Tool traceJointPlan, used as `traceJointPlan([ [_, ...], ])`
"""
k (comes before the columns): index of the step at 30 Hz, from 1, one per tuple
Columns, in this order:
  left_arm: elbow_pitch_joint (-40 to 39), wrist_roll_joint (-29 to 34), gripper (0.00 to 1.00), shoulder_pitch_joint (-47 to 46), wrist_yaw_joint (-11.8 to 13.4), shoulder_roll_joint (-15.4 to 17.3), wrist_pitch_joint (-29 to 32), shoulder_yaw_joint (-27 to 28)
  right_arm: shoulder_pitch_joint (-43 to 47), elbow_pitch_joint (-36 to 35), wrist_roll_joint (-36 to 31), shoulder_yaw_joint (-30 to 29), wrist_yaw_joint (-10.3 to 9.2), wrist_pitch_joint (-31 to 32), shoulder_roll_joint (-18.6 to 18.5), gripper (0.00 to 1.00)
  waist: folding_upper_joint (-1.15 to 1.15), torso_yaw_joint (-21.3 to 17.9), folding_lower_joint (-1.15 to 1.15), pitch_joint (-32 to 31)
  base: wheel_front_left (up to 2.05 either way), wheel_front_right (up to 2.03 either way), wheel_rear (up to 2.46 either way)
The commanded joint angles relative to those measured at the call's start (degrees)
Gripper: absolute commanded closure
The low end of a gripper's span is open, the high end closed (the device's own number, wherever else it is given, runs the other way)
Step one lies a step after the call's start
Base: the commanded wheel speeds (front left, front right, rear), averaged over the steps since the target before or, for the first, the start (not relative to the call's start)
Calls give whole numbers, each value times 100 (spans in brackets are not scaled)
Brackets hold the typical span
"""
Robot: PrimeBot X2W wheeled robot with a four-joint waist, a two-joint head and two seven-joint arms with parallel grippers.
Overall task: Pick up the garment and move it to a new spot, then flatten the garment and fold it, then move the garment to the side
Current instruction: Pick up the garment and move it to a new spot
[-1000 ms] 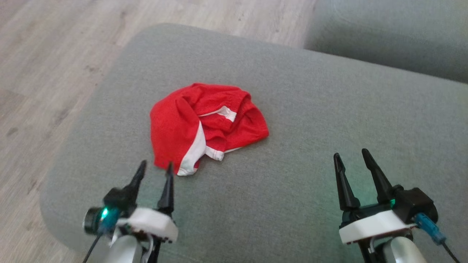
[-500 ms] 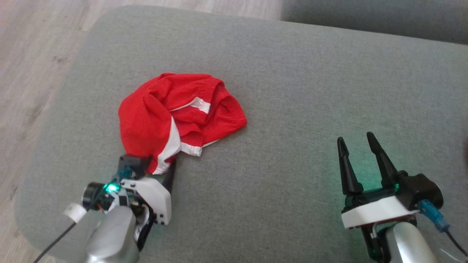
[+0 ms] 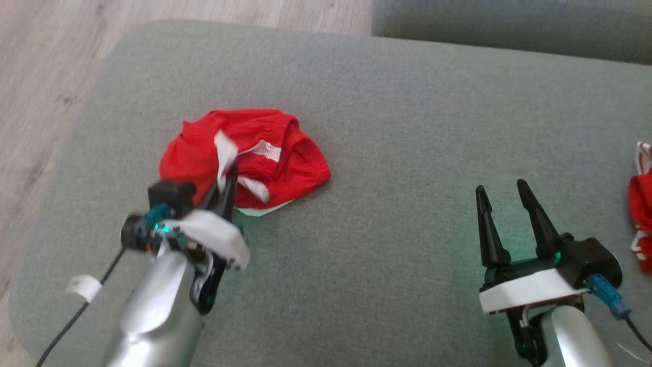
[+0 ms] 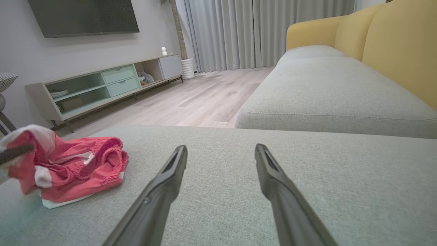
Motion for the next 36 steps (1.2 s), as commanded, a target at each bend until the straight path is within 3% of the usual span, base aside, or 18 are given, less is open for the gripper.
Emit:
traceJointPlan([
  [1, -396, -86, 100, -322, -26, 131, -119, 127, -147, -153, 52, 118, -4, -62, -22, 0, 0, -41, 0, -97, 0, 0, 0],
  [5, -1600, -606, 100, -538, -31, 298, -157, -7, -136, -134, 158, 150, -4, -62, -22, 0, 0, -173, 0, -265, 0, 0, 0],
  [10, -2978, -1182, 100, -927, -33, 388, 260, 5, -161, -139, 289, 200, -4, -62, -22, 0, 0, -494, 0, -381, 0, 0, 0],
  [16, -3756, -1452, 100, -1550, 84, 373, 989, 42, -304, -179, 405, 263, -4, -62, -22, 0, 0, -1033, 0, -332, 0, 0, 0],
  [25, -3716, -1258, 100, -2018, 361, 228, 1427, -205, -546, -262, 601, 467, -4, -62, -22, 0, 0, -1993, 0, -70, 0, 0, 0],
  [36, -2493, -658, 100, -2817, 336, 217, 845, -419, -890, -462, 865, 803, -4, -62, -22, 0, 0, -3007, 0, 662, 0, 0, 0],
])
